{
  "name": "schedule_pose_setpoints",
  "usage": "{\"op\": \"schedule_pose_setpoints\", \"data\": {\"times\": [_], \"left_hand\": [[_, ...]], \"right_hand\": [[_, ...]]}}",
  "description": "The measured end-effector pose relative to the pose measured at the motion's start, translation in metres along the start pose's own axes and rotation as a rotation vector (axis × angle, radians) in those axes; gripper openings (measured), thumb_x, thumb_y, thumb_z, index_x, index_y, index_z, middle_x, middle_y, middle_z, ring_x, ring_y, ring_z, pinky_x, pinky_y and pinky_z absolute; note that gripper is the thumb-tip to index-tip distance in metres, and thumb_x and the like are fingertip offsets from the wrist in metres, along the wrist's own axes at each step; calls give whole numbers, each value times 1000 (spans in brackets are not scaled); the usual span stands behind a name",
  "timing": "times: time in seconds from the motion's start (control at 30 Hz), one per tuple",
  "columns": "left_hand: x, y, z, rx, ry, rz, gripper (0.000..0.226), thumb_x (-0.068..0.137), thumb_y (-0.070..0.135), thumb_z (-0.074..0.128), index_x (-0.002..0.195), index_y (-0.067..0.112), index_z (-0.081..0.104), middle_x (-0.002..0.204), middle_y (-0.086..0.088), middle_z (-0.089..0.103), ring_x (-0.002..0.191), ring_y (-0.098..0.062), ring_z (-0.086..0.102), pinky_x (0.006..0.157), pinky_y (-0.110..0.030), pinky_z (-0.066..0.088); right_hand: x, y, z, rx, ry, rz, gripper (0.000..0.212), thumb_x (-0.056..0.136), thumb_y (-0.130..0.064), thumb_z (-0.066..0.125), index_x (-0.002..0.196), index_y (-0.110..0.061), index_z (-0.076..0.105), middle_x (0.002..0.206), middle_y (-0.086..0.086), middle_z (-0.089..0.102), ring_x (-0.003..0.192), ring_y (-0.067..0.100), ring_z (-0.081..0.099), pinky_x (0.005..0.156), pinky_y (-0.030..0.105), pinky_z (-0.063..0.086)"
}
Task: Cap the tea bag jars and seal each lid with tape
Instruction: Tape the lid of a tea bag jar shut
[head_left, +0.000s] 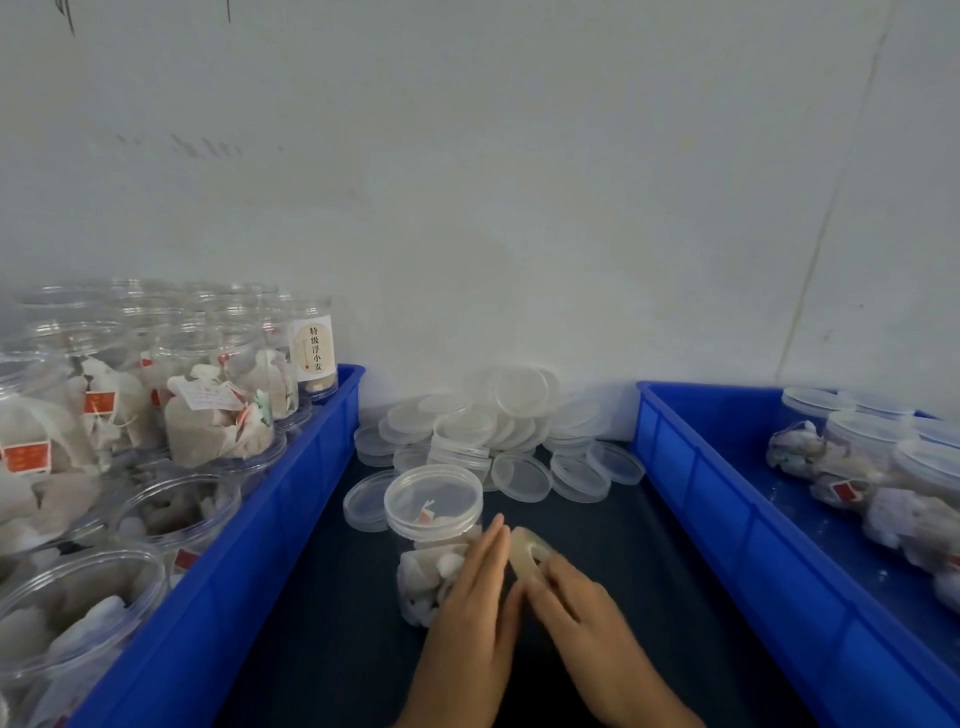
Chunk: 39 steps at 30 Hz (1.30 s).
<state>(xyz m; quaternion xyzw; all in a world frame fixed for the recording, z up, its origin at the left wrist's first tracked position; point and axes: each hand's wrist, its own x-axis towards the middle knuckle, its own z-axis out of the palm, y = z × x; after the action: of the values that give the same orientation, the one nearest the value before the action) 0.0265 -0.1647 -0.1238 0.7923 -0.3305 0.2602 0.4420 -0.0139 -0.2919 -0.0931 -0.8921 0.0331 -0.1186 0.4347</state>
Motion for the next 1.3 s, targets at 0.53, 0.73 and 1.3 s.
{"op": "schedule_pose_setpoints", "data": {"times": [0.53,0.73,1.3], "left_hand": [[5,13,-18,-296,-52,-339,22,77,8,78,78,28,68,80,16,70,83,3,66,78,-13,51],[6,13,-18,-207,-75,-319,24,81,12,74,76,31,61,77,13,66,83,4,62,75,-13,49],[9,14,-17,-247,58,-200,33,76,0,76,78,31,65,74,18,67,80,2,66,70,-8,49]], "right_hand": [[-5,-6,1,-247,-144,8,42,97,-33,37,135,-31,21,83,-9,53,77,1,58,61,13,43],[-5,-7,1,-307,-149,-65,19,95,-31,40,113,-28,34,84,-1,59,76,8,61,65,24,49],[-12,-14,2,-207,-91,-74,13,98,-30,37,108,-31,29,82,1,58,79,12,58,64,29,47]]}}
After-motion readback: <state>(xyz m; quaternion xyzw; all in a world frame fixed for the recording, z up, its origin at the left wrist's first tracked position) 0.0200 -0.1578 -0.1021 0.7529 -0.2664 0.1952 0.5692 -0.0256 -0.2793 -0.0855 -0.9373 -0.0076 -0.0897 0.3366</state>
